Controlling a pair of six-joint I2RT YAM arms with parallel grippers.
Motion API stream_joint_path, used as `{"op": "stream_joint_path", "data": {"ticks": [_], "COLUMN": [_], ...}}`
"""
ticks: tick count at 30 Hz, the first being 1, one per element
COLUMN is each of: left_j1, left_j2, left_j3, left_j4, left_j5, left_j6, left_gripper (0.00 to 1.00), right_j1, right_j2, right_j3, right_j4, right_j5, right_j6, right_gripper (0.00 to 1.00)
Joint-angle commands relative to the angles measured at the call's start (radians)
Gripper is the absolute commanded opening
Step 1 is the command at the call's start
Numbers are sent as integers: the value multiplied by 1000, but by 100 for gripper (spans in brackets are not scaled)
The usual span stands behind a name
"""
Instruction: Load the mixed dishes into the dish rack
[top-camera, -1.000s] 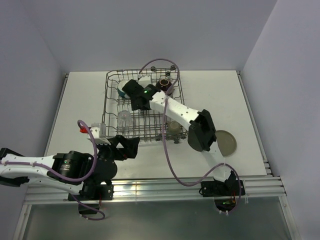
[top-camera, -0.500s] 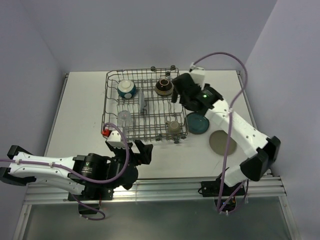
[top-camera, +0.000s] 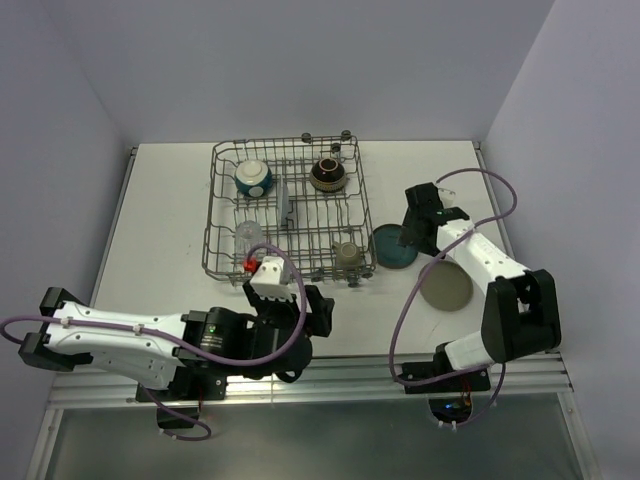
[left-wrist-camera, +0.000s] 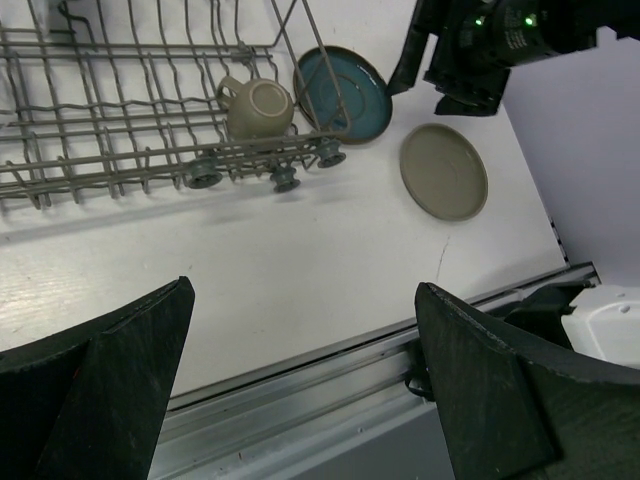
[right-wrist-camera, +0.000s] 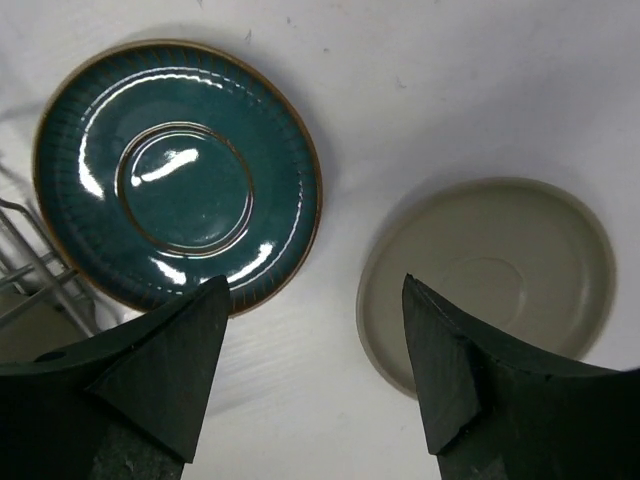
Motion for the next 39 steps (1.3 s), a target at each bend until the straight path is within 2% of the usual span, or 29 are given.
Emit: {"op": "stream_joint_path", "data": {"ticks": [1,4,13,14,15,17,22,23,24,26,32,39], "left_j1": [7,15,38,45,50,65,97,113,122,146,197,237], "left_j2": [32,51,68,65,62,57,65,71,84,101,215,284], "left_j3": [46,41,27,24,20,7,7,12,17,38,112,153], "left_j4": [46,77,104,109,120,138,181,184,184,183,170,218], "left_j5": [53,73,109,110,118,130,184,193,204,241,311,363], "left_j6": [30,54,85,91,94,114,154,164,169,183,218,232], "left_gripper": [99,99,99,99,99,99,99,99,99,99,99,99], "right_j1": [-21,-35,-59,-59,-59,-62,-64,-68,-70,-71,-84,-131], "right_j2": [46,73,185,192,195,199,218,224,235,232,173,22], "right_j3": [-31,-64,-94,-98,-98,-97,-94,-91,-87,-87,-91,-74], "right_j4": [171,230,295,300,301,303,298,298,295,291,261,212], "right_j5": [-97,-115,-123,-123,-128,-132,-135,-140,-143,-132,-77,-80], "right_j6": [-55,-69,-64,-58,-49,-43,-23,-24,-20,-17,-3,2], "right_gripper": [76,70,65,62,54,47,40,32,14,0,0,0]}}
